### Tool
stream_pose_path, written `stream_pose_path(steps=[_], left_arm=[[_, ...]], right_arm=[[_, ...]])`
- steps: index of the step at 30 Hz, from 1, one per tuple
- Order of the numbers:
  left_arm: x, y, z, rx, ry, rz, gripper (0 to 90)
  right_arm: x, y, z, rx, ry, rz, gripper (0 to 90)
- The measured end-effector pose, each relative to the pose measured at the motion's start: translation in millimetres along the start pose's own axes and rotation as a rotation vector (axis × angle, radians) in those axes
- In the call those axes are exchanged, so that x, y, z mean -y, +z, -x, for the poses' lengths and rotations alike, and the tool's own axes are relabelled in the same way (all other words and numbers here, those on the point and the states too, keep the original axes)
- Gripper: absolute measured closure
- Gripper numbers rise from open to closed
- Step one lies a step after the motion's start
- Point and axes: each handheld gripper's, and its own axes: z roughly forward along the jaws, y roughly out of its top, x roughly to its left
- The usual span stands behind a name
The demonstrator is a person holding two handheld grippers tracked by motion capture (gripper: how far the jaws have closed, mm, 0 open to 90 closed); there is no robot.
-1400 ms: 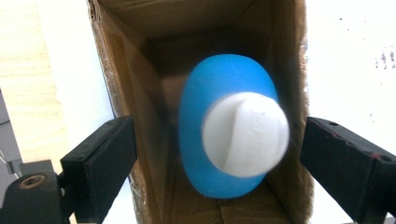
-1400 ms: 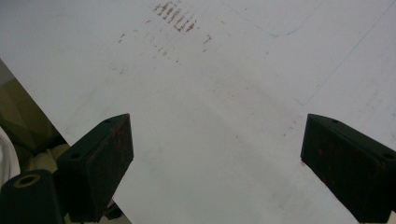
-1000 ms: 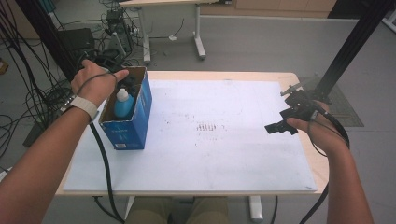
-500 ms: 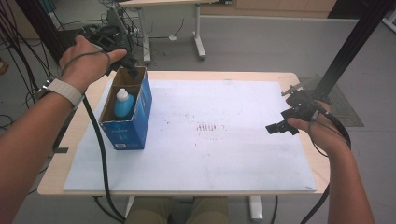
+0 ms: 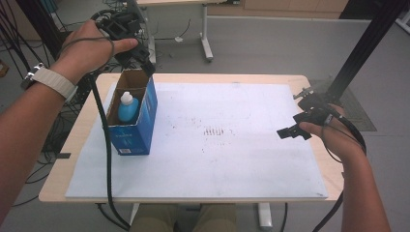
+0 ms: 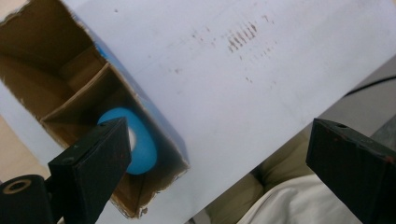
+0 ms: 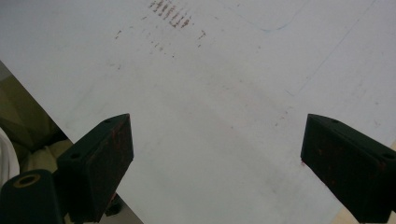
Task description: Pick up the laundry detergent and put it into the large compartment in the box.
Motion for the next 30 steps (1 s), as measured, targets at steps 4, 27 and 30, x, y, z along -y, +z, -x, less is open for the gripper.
stream_pose_path(steps=[4,27,30], left_arm=[[-11.2,6.7,8.9,0.015,0.099,-0.039,6.5],[-32.2,74.0,52.5,0.111,0.506,-0.106,7.2],[-31.3,85.6,59.0,0.113,0.532,-0.109,7.3]], right_arm=[[0.7,-1.0,-0.8,0.001,0.001,-0.003,9.1],[0.0,0.0,-4.1,-0.001,0.001,-0.002,9.1],[-0.3,0.5,-4.6,-0.001,0.001,-0.001,9.1]])
